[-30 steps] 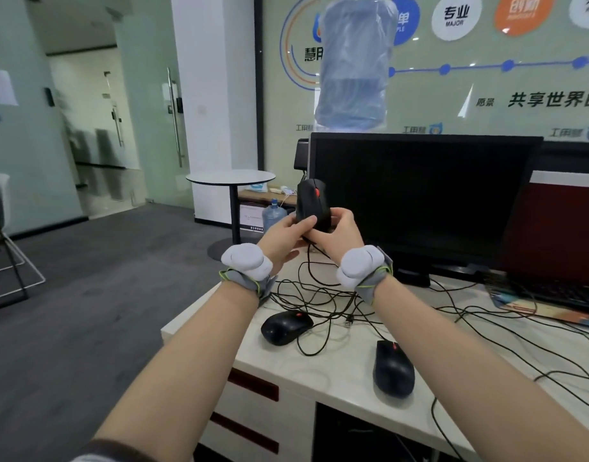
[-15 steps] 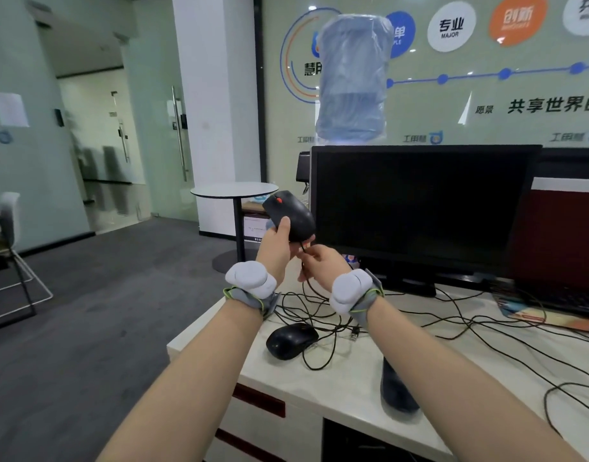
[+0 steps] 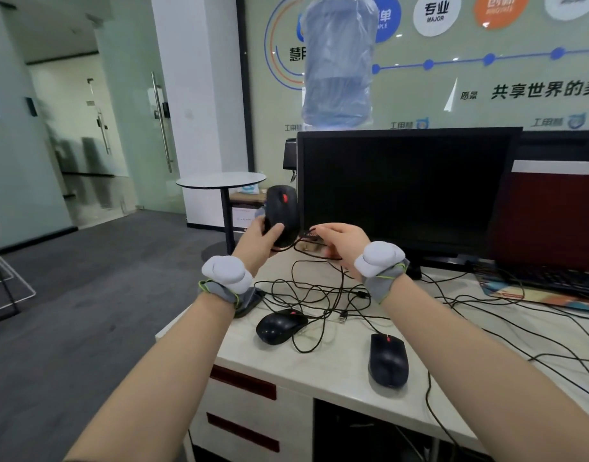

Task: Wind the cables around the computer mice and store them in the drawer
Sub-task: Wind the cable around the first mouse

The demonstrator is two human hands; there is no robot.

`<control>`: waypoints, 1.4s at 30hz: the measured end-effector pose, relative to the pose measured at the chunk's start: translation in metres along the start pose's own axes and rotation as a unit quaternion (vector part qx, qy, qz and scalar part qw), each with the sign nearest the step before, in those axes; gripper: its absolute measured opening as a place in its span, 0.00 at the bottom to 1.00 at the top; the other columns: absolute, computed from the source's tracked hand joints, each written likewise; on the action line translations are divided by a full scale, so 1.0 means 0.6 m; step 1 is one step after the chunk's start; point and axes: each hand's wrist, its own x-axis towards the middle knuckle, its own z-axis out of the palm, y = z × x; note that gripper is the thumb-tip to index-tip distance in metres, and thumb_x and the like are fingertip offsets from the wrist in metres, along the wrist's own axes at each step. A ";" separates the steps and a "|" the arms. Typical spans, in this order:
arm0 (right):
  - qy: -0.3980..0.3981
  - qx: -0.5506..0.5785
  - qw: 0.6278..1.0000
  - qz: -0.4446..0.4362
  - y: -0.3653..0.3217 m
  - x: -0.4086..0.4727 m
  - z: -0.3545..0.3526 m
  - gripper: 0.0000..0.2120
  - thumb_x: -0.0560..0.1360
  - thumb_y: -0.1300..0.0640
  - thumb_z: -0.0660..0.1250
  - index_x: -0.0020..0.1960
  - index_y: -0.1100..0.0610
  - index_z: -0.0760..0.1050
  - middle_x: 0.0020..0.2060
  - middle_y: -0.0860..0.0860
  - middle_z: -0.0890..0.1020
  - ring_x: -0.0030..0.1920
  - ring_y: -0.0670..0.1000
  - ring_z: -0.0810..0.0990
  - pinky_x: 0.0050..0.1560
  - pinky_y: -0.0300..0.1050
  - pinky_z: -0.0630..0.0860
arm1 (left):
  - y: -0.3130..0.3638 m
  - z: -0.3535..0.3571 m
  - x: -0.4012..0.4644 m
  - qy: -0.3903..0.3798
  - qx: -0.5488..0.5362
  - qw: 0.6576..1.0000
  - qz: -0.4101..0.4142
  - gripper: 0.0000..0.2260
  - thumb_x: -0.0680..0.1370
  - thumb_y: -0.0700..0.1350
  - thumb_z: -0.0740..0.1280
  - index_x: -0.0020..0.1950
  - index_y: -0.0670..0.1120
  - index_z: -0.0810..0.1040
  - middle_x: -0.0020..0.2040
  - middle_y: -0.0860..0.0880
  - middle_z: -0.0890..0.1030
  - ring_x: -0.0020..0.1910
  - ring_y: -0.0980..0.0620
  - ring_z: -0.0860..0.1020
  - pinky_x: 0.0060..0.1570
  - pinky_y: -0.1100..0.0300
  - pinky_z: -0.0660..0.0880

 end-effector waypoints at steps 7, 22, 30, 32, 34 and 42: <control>0.005 -0.167 0.984 -0.059 -0.006 0.009 -0.027 0.21 0.74 0.54 0.67 0.65 0.54 0.70 0.30 0.43 0.75 0.28 0.39 0.74 0.28 0.28 0.68 | 0.008 -0.004 -0.012 -0.121 0.150 0.980 0.046 0.15 0.79 0.45 0.61 0.66 0.46 0.68 0.54 0.46 0.79 0.43 0.53 0.78 0.47 0.59 0.76; 0.107 -0.037 0.992 -0.062 0.017 0.014 -0.036 0.06 0.74 0.51 0.67 0.49 0.51 0.74 0.30 0.44 0.74 0.30 0.42 0.70 0.32 0.36 0.66 | 0.030 0.044 -0.020 -0.054 -0.074 0.996 -0.020 0.18 0.76 0.41 0.67 0.65 0.41 0.71 0.49 0.48 0.77 0.45 0.55 0.74 0.42 0.65 0.67; -0.039 0.001 0.996 0.083 0.021 0.000 -0.065 0.10 0.77 0.57 0.62 0.56 0.60 0.76 0.26 0.48 0.64 0.25 0.44 0.61 0.24 0.33 0.59 | 0.021 0.044 -0.012 -0.019 -0.088 0.996 0.008 0.19 0.75 0.38 0.68 0.65 0.41 0.71 0.55 0.44 0.78 0.54 0.48 0.77 0.53 0.58 0.77; -0.125 0.007 0.980 0.157 0.022 -0.009 -0.078 0.08 0.78 0.57 0.61 0.53 0.59 0.76 0.25 0.48 0.63 0.24 0.44 0.65 0.26 0.33 0.63 | 0.012 0.031 -0.002 0.004 -0.006 1.000 0.022 0.21 0.74 0.40 0.70 0.65 0.42 0.71 0.60 0.41 0.77 0.60 0.44 0.76 0.61 0.51 0.75; -0.185 0.023 0.963 0.193 0.020 -0.015 -0.090 0.08 0.78 0.57 0.61 0.51 0.59 0.77 0.25 0.48 0.65 0.28 0.46 0.74 0.34 0.36 0.74 | 0.002 0.021 0.002 0.009 0.045 0.999 0.019 0.24 0.72 0.42 0.71 0.67 0.42 0.69 0.63 0.42 0.76 0.63 0.44 0.74 0.64 0.48 0.72; -0.256 0.217 0.915 0.224 -0.003 -0.009 -0.114 0.14 0.80 0.56 0.53 0.56 0.58 0.75 0.24 0.44 0.68 0.18 0.41 0.63 0.21 0.31 0.59 | -0.008 0.011 -0.001 0.005 0.106 0.993 0.051 0.24 0.73 0.45 0.70 0.67 0.43 0.69 0.62 0.43 0.77 0.61 0.46 0.75 0.64 0.50 0.72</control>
